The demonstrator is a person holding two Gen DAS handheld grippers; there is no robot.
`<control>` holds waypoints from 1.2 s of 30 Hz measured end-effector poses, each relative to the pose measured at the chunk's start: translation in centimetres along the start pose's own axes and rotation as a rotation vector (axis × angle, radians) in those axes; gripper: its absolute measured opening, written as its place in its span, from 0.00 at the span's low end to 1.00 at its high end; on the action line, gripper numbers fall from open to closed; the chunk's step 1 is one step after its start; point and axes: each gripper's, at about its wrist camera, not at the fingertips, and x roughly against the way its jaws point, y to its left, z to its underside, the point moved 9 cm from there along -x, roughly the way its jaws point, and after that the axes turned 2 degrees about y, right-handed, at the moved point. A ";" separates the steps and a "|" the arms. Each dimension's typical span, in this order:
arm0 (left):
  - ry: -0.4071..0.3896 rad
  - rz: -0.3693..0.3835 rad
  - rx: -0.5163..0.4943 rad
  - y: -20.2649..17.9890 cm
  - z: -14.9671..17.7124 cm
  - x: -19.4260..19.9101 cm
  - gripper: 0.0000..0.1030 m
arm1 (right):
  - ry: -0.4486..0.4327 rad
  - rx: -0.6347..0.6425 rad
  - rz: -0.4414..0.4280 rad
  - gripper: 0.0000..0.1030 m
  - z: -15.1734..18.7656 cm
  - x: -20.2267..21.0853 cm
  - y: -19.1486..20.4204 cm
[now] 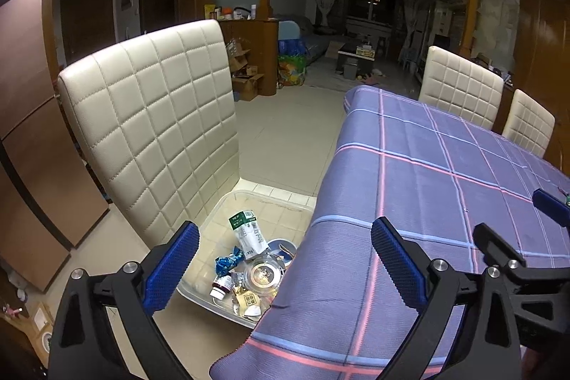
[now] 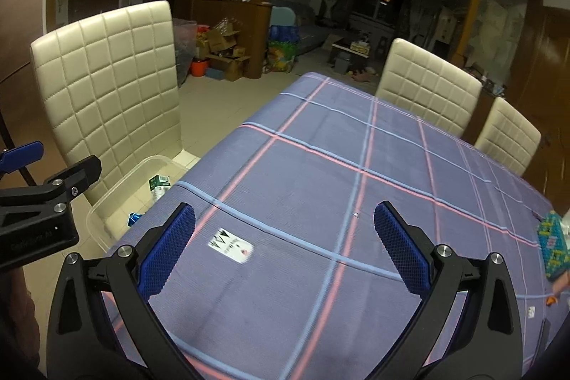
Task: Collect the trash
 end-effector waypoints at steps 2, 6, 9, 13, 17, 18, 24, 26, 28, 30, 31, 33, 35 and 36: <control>-0.005 -0.002 -0.014 -0.6 0.1 0.2 0.92 | -0.012 -0.009 0.017 0.96 0.2 0.7 -0.9; -0.004 0.026 -0.025 -1.6 0.2 0.5 0.92 | -0.038 -0.011 0.054 0.96 0.4 2.1 -2.2; -0.007 0.034 -0.041 -2.5 0.3 0.7 0.92 | -0.043 -0.011 0.069 0.96 0.6 2.4 -2.8; -0.010 0.054 -0.061 -3.5 0.4 1.1 0.92 | -0.038 -0.029 0.070 0.96 1.0 2.6 -3.6; -0.009 0.069 -0.081 -4.4 0.5 1.4 0.92 | -0.036 -0.038 0.072 0.96 1.4 2.8 -4.1; -0.007 0.077 -0.081 -4.6 0.5 1.4 0.92 | -0.036 -0.039 0.073 0.96 1.4 2.9 -4.2; -0.012 0.084 -0.094 -5.2 0.6 1.7 0.92 | -0.044 -0.050 0.090 0.96 1.5 3.0 -4.7; -0.014 0.090 -0.102 -5.5 0.6 1.7 0.92 | -0.041 -0.055 0.088 0.96 1.6 3.0 -4.8; -0.014 0.098 -0.108 -5.7 0.7 1.8 0.92 | -0.039 -0.056 0.087 0.96 1.7 2.9 -4.8; -0.013 0.098 -0.109 -5.8 0.8 1.8 0.92 | -0.039 -0.055 0.089 0.96 1.7 2.9 -4.8; -0.011 0.101 -0.109 -5.8 0.8 1.7 0.92 | -0.038 -0.055 0.088 0.96 1.7 2.9 -4.8; -0.006 0.110 -0.107 -5.9 0.8 1.7 0.92 | -0.038 -0.058 0.086 0.96 1.7 2.9 -4.8; -0.006 0.112 -0.107 -5.9 0.8 1.8 0.92 | -0.041 -0.057 0.087 0.96 1.7 2.9 -4.7; -0.008 0.109 -0.109 -5.9 0.8 1.8 0.92 | -0.041 -0.057 0.084 0.96 1.7 2.9 -4.7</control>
